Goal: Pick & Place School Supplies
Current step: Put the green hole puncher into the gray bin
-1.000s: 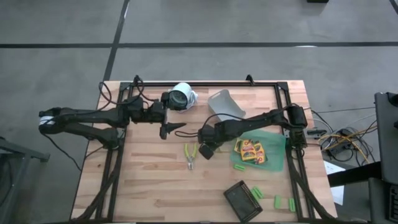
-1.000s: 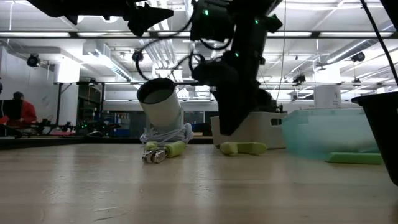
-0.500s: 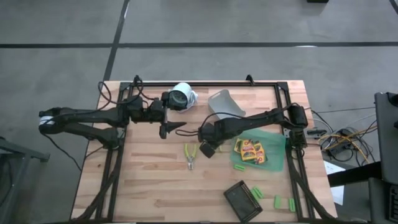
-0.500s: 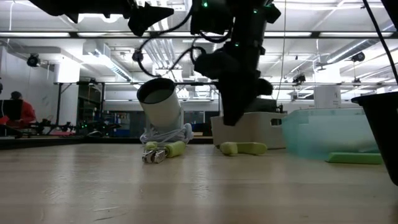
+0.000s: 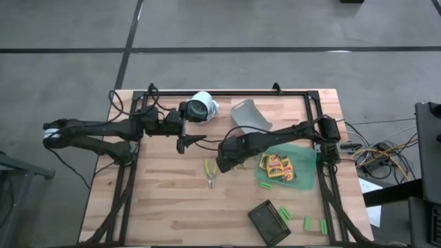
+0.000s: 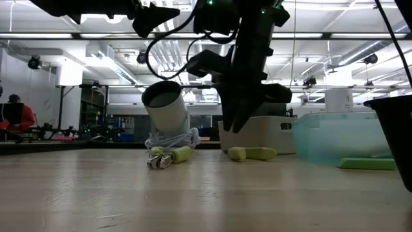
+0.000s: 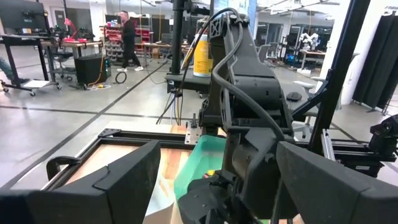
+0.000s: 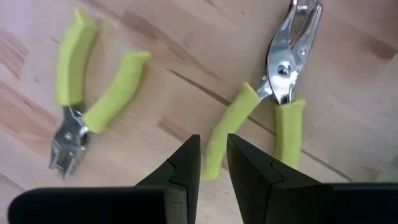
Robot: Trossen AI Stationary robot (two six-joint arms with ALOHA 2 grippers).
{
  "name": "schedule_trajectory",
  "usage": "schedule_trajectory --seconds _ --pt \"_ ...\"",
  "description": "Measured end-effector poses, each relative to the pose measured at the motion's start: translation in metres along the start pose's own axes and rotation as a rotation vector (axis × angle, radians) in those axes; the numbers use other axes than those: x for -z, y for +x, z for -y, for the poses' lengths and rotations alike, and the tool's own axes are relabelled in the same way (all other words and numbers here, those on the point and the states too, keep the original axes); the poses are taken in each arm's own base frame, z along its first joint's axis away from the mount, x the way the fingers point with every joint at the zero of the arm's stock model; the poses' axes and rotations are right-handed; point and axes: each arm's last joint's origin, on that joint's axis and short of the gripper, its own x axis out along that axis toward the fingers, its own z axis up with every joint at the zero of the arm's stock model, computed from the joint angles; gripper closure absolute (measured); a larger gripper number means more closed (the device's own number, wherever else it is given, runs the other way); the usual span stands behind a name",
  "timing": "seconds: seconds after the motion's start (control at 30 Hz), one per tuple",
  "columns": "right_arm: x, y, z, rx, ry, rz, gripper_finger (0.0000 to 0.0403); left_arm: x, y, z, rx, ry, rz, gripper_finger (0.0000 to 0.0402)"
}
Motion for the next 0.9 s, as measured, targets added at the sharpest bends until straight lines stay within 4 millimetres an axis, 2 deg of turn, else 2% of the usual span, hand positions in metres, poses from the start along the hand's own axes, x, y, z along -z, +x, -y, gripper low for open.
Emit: schedule_trajectory --seconds 0.7,0.9 --pt "0.009 0.038 0.002 0.054 -0.01 -0.102 0.0326 0.001 0.0 0.0 0.0 0.0 -0.011 0.0074" --pt "0.011 0.046 0.002 0.05 -0.078 -0.157 0.0326 0.002 0.0 0.0 -0.001 -0.001 -0.02 0.0073"
